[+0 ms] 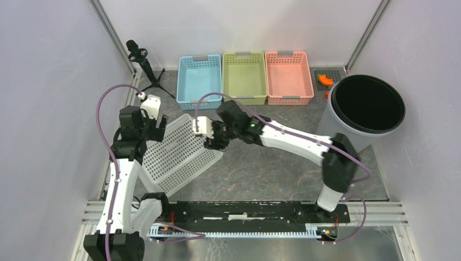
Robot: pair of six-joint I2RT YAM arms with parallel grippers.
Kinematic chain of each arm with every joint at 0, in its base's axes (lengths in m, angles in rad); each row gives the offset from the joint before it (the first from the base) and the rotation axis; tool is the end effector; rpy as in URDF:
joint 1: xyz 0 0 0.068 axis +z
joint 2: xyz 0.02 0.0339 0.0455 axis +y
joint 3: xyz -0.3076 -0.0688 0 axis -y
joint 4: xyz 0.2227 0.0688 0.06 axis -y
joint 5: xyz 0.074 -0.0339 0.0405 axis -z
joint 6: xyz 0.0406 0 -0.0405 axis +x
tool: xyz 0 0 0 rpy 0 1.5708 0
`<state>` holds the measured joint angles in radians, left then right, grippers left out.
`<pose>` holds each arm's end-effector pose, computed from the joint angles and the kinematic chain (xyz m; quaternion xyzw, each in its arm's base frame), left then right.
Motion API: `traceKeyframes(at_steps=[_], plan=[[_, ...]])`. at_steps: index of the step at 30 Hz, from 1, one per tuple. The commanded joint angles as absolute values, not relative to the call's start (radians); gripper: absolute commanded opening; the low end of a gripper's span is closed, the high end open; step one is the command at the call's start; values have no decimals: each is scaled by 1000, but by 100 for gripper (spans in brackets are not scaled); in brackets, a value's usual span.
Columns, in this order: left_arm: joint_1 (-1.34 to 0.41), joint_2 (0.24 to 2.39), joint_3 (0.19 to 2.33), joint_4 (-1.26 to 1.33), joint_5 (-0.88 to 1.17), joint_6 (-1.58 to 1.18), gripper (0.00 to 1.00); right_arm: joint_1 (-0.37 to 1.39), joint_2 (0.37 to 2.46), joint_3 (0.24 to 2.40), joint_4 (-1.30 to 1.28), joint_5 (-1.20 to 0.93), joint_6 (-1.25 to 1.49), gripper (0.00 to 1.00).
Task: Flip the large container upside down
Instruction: Move the container to the center of the board.
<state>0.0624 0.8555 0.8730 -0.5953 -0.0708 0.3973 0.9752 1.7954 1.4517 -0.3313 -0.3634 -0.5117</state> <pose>0.1353 0.0113 0.3471 0.1298 0.8692 0.1388 0.4564 0.2157 0.3440 0.3249 -0.6576 0.5996 0.2564 0.3771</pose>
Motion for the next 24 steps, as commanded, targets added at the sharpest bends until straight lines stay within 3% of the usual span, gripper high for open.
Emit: traceKeyframes(at_steps=[1,8,15,24], plan=[[68,938,909,-500,-150,340,100,975,1570,1264,-268,-376,-521,61],[69,1144,984,-483,-173,286,100,976,1559,1080,-211,-380,-481,54],[77,1200,981,-464,-240,332,100,975,1690,1165,-213,-410,-424,46],[107,1181,905,-471,-247,373,100,975,1865,1351,-261,-381,-404,45]])
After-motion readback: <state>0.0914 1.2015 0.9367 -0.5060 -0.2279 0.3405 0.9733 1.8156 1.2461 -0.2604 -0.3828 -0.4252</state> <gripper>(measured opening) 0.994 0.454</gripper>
